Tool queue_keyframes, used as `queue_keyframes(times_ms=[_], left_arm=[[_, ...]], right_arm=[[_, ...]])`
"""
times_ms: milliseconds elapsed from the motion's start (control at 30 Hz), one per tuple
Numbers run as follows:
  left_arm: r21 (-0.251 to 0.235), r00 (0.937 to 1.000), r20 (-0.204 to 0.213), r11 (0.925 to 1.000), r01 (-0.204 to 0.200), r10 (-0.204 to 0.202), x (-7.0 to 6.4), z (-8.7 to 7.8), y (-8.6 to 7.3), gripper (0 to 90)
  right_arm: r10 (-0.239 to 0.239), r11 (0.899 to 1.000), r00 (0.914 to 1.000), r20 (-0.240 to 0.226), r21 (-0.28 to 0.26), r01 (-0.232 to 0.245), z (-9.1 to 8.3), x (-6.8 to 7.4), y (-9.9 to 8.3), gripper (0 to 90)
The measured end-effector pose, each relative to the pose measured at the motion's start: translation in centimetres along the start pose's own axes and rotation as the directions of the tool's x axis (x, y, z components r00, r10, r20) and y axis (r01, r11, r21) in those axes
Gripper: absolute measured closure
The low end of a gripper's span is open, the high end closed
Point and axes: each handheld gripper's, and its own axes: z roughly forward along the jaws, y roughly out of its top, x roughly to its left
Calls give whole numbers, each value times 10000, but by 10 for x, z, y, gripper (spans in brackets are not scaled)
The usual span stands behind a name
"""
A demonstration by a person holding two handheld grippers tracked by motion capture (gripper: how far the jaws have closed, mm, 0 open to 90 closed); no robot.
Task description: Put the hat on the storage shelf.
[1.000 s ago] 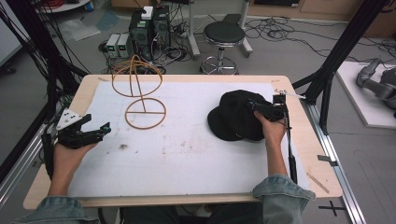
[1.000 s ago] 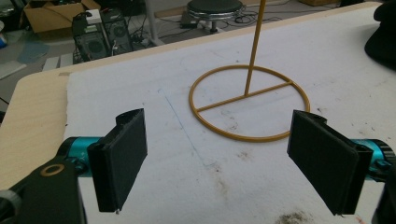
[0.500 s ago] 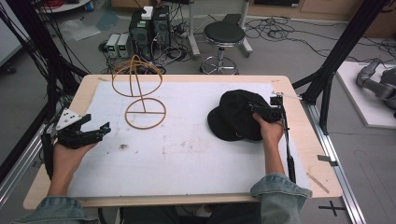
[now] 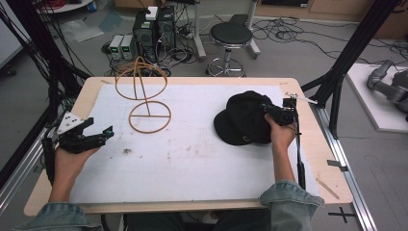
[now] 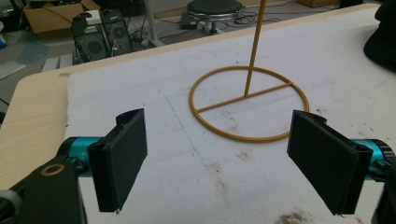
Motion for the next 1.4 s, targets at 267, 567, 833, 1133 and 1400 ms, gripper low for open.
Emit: queue_keyframes(times_ms=[267,567,833,1133,1400], left_arm=[[-17,10000,-21,10000,-11,11,2,-1,0,204],[-33,10000,-16,10000,46,-46,2,-2,0,204],[-67,10000,-22,10000,49,-49,4,-3,1,204],[-135,10000,-13,9999,74,-74,5,-6,2,204],[-185,10000,-6,9998,95,-95,6,-7,3,205]], right_arm=[[-504,9961,9987,87,-721,509,-11,12,6,762],[-950,9858,9953,-211,-1408,911,-25,36,25,786],[-1117,9799,9902,-840,-1749,957,-32,65,49,786],[-1241,9732,9778,-1687,-2131,868,-34,93,69,786],[-1216,9643,9674,-2220,-2575,621,-40,117,92,786]])
